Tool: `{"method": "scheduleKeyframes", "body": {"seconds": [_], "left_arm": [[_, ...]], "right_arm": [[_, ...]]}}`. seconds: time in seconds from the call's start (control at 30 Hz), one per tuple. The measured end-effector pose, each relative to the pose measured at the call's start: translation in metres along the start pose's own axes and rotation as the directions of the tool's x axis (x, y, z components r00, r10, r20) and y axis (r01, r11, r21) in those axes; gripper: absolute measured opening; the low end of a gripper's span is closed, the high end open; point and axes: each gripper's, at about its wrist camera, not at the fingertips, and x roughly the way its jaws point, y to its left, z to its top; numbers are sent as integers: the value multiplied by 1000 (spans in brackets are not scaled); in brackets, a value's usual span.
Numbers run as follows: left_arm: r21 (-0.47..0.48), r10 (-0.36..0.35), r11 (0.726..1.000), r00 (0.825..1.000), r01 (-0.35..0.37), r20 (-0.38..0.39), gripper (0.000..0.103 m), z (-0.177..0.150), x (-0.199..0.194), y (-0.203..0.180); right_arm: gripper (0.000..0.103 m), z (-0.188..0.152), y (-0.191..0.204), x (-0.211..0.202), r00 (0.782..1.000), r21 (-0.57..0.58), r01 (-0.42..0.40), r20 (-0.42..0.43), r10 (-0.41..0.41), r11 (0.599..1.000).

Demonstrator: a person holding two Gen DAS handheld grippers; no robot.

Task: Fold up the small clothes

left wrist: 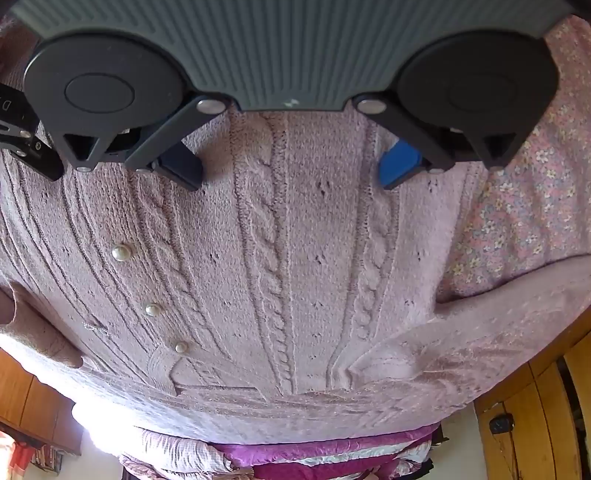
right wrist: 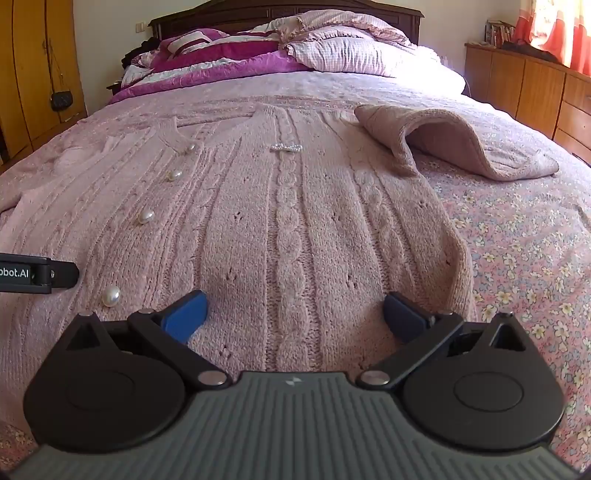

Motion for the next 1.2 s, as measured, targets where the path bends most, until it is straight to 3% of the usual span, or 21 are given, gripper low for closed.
{"method": "scheduleKeyframes", "body": {"seconds": [1.2], "left_arm": [[0,6,1000,1000,-6,-21,103,3,2,-1]], "right_arm": [[103,0,2,-2,1000,-13,10,-4,-10,1000]]}}
